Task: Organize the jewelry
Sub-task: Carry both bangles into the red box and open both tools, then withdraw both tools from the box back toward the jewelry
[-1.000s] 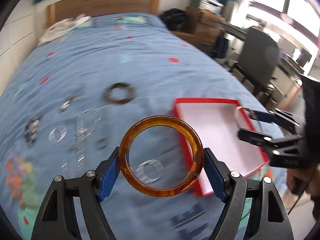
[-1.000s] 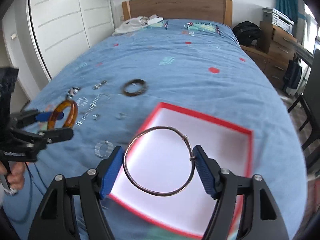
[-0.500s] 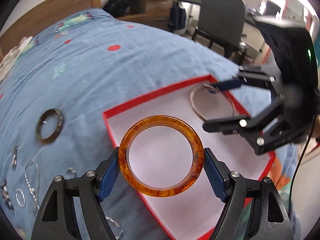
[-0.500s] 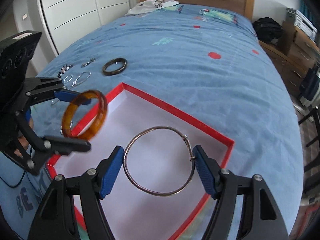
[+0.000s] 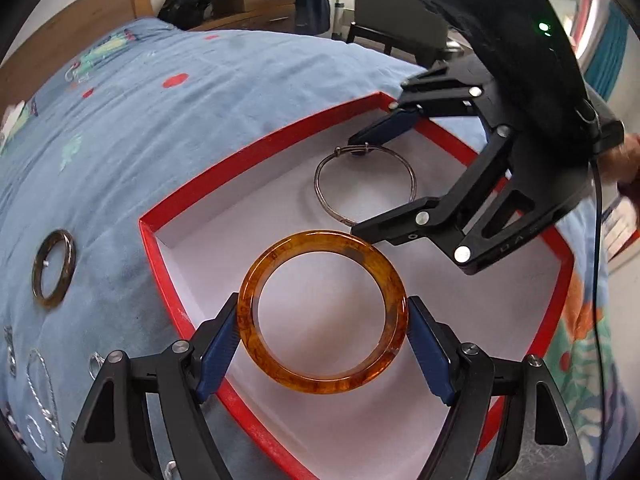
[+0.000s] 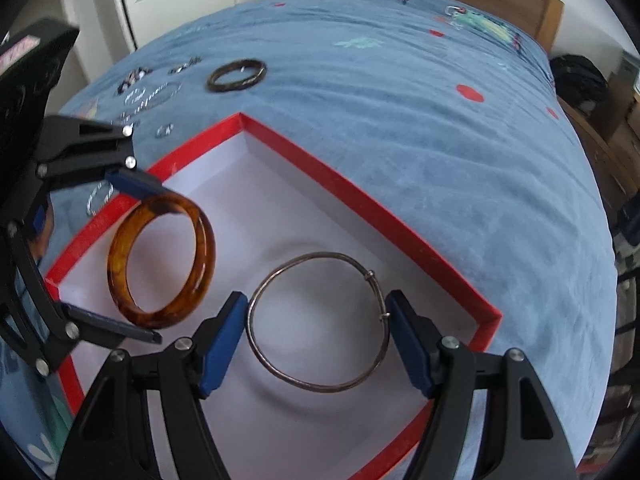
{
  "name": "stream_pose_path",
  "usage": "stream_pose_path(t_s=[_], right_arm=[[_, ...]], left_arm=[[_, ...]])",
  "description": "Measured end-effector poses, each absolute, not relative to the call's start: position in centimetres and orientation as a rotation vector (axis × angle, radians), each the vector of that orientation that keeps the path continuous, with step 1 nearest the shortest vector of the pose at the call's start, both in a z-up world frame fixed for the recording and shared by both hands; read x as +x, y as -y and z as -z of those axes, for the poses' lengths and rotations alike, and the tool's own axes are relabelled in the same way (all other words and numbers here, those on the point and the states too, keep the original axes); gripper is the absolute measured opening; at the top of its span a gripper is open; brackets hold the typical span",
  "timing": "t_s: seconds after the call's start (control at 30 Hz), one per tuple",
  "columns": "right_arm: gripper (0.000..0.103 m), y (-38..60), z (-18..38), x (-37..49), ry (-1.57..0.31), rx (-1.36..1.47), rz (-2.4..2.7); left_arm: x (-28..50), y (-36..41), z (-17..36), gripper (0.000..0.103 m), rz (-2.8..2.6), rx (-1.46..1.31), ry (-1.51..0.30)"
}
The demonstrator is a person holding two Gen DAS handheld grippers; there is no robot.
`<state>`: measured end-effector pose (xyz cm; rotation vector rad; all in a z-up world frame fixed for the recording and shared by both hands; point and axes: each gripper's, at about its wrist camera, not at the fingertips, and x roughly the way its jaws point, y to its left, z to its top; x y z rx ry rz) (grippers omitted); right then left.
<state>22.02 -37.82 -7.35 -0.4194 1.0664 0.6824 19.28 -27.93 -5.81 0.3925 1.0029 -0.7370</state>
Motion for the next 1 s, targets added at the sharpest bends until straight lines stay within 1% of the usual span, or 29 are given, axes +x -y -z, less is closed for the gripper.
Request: stream_pose_path(t_s=[0.13,0.2,0.37,0.6,0.83,1.0], right_arm=[[0.070,37.7,7.6,22.0,-1.057,-0.427,-0.705],[0.070,37.8,7.6,21.9,-1.054,-0.427,-0.712],[0.071,37.8,7.5,21.6,-1.053,-0.438,-0.715],[0.071,38.2,6.7,21.4,-1.062,-0.395,-0.682],[0.071,39.9,3.9,20.0,-1.044,-0.317,-0.612],[0.071,40.7,0.5,16.9,-1.018,-0.260,-0.547]], left_arm=[[18.5,28.1,6.4,0.077,0.721,0.455,-0.971],[18.3,28.3,6.4,0.080,0.718,0.469,-0.961],[18.1,28.3,6.4,0.083,0.718,0.464,-0.954],[18.6,28.0,5.3,0.083,0.726,0.397,-0.971],[17.5,25.9,2.4,0.083,0.681,0.351,-0.943],[15.1,22.2,0.0,0.083,0.603,0.291,-0.928]])
